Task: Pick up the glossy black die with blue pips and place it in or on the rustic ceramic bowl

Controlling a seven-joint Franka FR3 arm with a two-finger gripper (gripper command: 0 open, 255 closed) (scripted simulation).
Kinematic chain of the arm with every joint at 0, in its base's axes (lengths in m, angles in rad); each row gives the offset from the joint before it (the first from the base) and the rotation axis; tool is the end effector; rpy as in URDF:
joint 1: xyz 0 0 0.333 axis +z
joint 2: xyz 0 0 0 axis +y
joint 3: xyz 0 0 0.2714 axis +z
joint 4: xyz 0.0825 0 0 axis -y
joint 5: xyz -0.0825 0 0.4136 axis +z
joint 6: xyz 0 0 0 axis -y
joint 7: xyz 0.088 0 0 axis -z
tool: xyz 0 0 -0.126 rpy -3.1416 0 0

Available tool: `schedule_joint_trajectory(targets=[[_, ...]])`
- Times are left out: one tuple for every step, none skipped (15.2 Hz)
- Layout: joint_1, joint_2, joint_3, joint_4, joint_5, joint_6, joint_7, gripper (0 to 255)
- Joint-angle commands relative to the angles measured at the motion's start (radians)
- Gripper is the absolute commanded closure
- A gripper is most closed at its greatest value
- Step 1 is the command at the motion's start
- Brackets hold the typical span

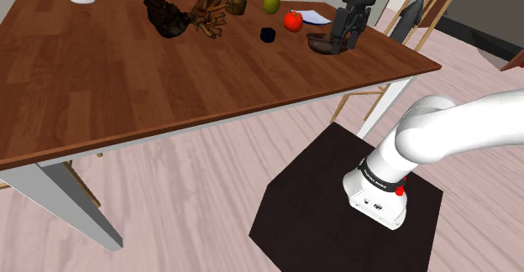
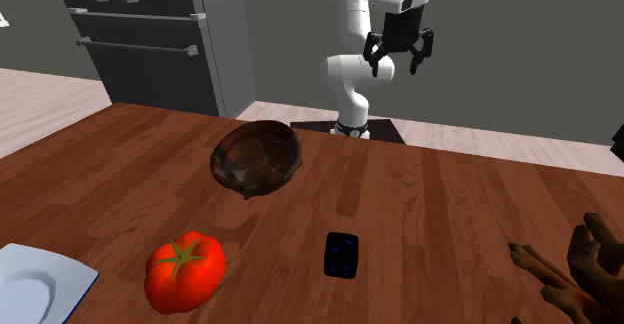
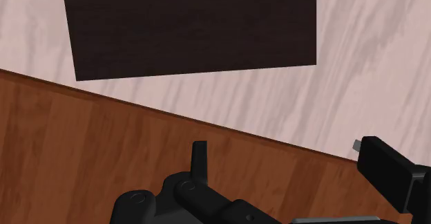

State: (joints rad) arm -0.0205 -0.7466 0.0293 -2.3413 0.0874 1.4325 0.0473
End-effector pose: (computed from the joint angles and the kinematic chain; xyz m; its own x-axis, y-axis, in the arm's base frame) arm 0.3582 0.0161 0.5224 0.9857 -0.0374 -0.1644 -0.0478 -0.9971 -0.0597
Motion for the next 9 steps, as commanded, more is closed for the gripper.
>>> schedule_joint_trajectory(targets=[[0.000,0.000,0.000,0.000,0.000,0.000,0.000,0],[-0.004,0.028,-0.008,0.005,-0.009,0.027,-0.013,0],[-0.007,0.057,-0.016,0.012,-0.018,0.053,-0.026,0],[-0.011,0.086,-0.024,0.020,-0.026,0.079,-0.039,0],[-0.014,0.116,-0.031,0.029,-0.034,0.104,-0.051,0],[-0.017,0.146,-0.039,0.040,-0.041,0.128,-0.064,0],[-0.020,0.177,-0.046,0.052,-0.048,0.152,-0.076,0],[-0.023,0.209,-0.053,0.065,-0.053,0.175,-0.087,0],[-0.026,0.240,-0.060,0.080,-0.059,0.197,-0.099,0]])
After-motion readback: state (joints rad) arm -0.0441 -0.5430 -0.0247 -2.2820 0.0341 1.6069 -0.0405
